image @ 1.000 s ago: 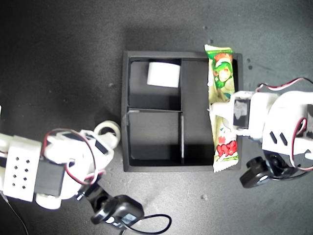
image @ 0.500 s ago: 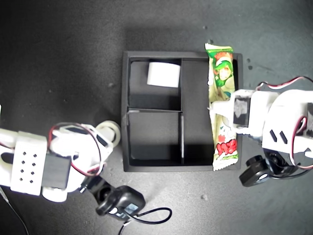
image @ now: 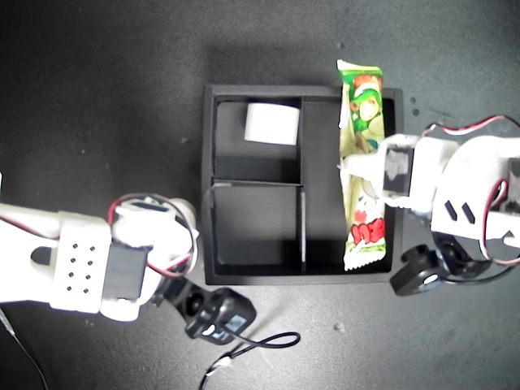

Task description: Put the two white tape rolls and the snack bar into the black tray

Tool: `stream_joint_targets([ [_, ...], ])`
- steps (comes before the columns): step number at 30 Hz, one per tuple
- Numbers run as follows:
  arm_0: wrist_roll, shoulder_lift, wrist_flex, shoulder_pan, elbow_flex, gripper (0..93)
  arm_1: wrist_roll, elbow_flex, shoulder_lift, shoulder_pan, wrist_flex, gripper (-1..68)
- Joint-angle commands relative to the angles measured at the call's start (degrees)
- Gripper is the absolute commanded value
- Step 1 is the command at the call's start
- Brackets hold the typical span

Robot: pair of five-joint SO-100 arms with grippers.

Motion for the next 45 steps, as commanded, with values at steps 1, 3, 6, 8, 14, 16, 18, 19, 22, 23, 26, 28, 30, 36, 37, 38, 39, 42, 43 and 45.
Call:
stream_joint_targets([
  [1, 1.1, 10.7, 5.3, 0.5, -4.9, 0.1, -0.4, 0.4, 0.6, 1.5, -1.4, 1.8],
  [3, 3.5, 14.9, 7.6, 0.4, -7.5, 0.1, -0.4, 1.0, 0.6, 1.8, -1.8, 7.9],
  [6, 8.1, 18.5, 8.4, -1.0, -11.7, 0.1, -0.5, 0.8, 0.6, 0.9, -1.4, 19.0],
  [8, 10.8, 18.5, 8.4, -1.9, -15.3, 0.1, -0.6, -0.3, 0.6, 0.2, -0.1, 21.6],
  [14, 15.2, 8.3, 9.3, -2.4, -27.3, 0.0, 2.4, -10.4, 1.5, 0.6, 11.6, 14.0],
  [16, 15.6, 4.0, 9.1, -2.3, -30.1, 0.0, 8.1, -17.4, 1.5, 1.3, 18.6, 7.3],
  [18, 15.9, -0.6, 8.8, -2.2, -33.2, 0.0, 17.3, -23.9, 1.5, 2.3, 25.4, 1.8],
  [19, 15.8, -2.9, 8.8, -2.1, -34.8, 0.0, 22.4, -26.6, 1.5, 2.7, 28.4, 0.5],
  [22, 15.2, -7.5, 9.8, -2.1, -36.8, 0.0, 31.3, -32.9, 1.5, 2.4, 35.3, -0.2],
  [23, 14.9, -8.3, 10.0, -2.2, -36.8, 0.3, 32.3, -34.7, 1.5, 1.6, 36.7, -0.2],
  [26, 13.4, -9.4, 11.7, -2.0, -37.4, 9.7, 34.7, -39.0, 1.5, 0.3, 41.0, -0.3],
  [28, 13.1, -9.2, 12.7, -1.5, -37.9, 15.7, 35.9, -40.7, 1.5, 0.3, 43.9, -0.3],
  [30, 13.2, -9.1, 13.5, -1.1, -38.7, 17.8, 36.8, -41.4, 1.5, 0.6, 45.3, -0.3],
  [36, 10.8, -3.7, 19.2, -1.4, -38.3, 8.9, 41.0, -42.5, 1.6, 2.2, 49.7, -0.5],
  [37, 9.8, -1.2, 21.3, -1.9, -36.7, 4.9, 42.3, -43.0, 1.6, 2.5, 51.3, -0.5],
  [38, 9.1, 2.5, 22.1, -2.7, -33.4, 3.6, 43.5, -43.8, 1.7, 2.5, 52.8, -0.5],
  [39, 8.5, 7.2, 22.3, -3.6, -28.9, 2.3, 44.3, -43.9, 2.0, 2.5, 53.7, -0.5],
  [42, 6.8, 24.3, 21.2, -7.0, -11.9, 0.1, 51.8, -36.4, 8.2, 2.9, 53.7, -0.5],
  [43, 6.5, 30.8, 19.2, -8.0, -5.4, 0.0, 54.5, -32.6, 11.1, 3.3, 53.7, -0.5],
  [45, 5.9, 42.8, 15.7, -9.7, 6.8, 0.0, 59.2, -25.8, 16.3, 3.0, 53.6, -0.5],
])
